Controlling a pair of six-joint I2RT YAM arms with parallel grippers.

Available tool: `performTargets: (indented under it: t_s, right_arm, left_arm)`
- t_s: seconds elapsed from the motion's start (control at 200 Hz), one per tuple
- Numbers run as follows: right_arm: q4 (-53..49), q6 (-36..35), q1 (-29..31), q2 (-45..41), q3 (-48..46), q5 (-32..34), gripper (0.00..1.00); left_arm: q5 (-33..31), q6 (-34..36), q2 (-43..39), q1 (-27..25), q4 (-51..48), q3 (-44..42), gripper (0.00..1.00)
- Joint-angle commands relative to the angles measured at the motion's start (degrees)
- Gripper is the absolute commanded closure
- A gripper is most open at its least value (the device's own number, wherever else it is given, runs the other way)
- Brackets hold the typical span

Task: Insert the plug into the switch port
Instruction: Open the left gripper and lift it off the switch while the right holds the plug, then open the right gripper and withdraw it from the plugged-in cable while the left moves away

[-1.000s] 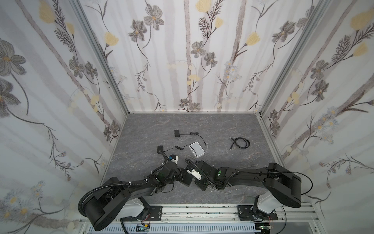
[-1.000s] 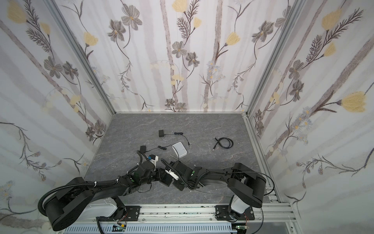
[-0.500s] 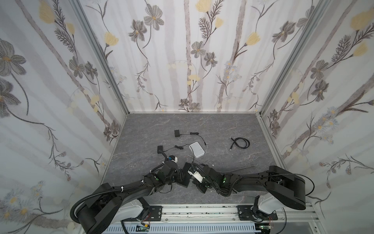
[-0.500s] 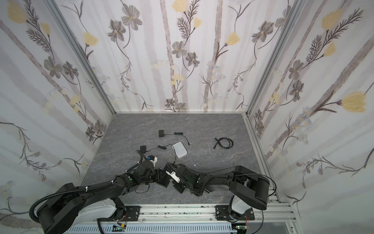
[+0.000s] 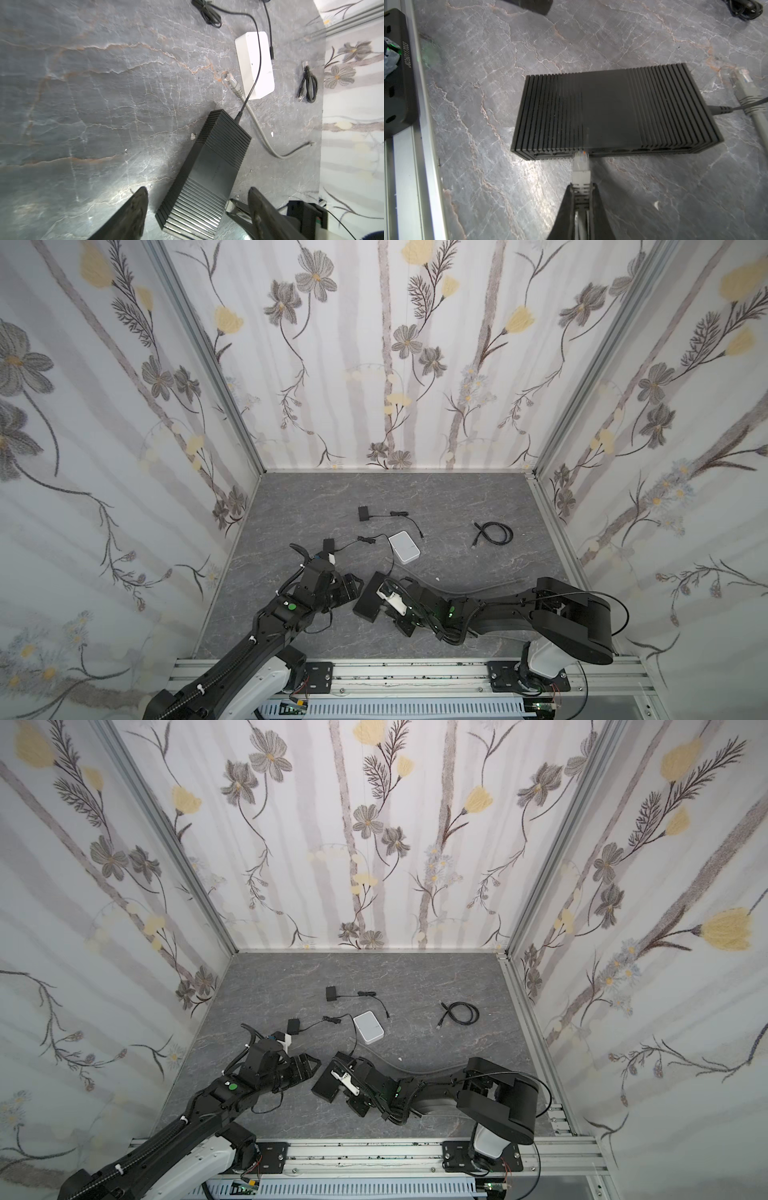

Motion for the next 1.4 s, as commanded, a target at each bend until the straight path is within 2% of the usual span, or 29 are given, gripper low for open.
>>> performTargets:
  t_s: [0.0,0.03,0.08,0.175,0.245,0.34,0.52,0.625,0.745,0.964,1.154,1.394]
  right_arm:
    - [2.31,0.68,0.42,1.36,1.44,-0.07,1.00]
    - [1.97,0.71,0.41,1.51,1.69,0.01,1.00]
    - [1.74,0.98,0.42,1.12,1.60,0.31,0.92]
    - [0.67,1.24,0.42,-2.31,0.86,1.89,0.67]
    - [-1.18,1.42,0.43,-6.66,0.03,4.15,0.55]
    - [-5.08,2.10,0.01,-15.09,-1.02,7.94,0.49]
    - [-10.82,5.87,-2.66,-33.52,-5.81,13.53,0.40]
    - [-14.10,9.07,-3.94,-44.09,-9.75,16.29,0.39]
    - [-19.01,13.16,-4.59,-56.44,-13.43,18.55,0.47]
    - [-28.46,17.75,-4.68,-72.12,-16.69,20.65,0.52]
    - [-31.18,18.01,-4.68,-77.04,-17.91,21.76,0.52]
    - [-30.82,17.04,-4.73,-75.61,-17.16,21.78,0.53]
  left_arm:
    - [1.01,0.69,-1.31,1.52,-3.64,0.42,0.23]
    - [1.18,0.95,-1.17,1.94,-3.77,0.32,0.23]
    - [1.44,1.22,-0.75,2.54,-3.71,0.09,0.23]
    - [1.63,1.33,0.24,3.70,-2.36,-0.63,0.22]
    - [1.70,1.66,1.85,4.79,0.11,-0.72,0.22]
    - [2.69,3.41,7.43,6.87,3.36,2.04,0.22]
    - [6.18,5.79,25.78,10.07,7.69,14.24,0.20]
    - [7.52,4.76,35.40,11.60,9.20,21.34,0.19]
    - [5.39,2.84,43.55,11.85,5.13,29.51,0.13]
    - [0.39,-0.53,49.64,12.24,0.68,34.89,0.11]
    - [-5.11,-0.69,51.58,12.71,-2.60,37.21,0.11]
    - [-7.31,3.79,55.44,14.49,-4.63,39.63,0.11]
